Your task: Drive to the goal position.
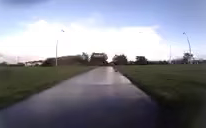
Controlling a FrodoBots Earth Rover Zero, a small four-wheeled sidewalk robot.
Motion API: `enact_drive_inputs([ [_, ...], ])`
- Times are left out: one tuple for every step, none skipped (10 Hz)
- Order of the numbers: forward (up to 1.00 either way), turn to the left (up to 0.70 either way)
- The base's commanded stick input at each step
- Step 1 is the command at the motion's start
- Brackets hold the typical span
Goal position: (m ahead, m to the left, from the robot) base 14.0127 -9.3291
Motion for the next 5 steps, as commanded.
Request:
enact_drive_inputs([
  [0.45,0.0],
  [0.45,0.0],
  [0.45,0.0],
  [0.45,0.0],
  [0.45,0.0],
])
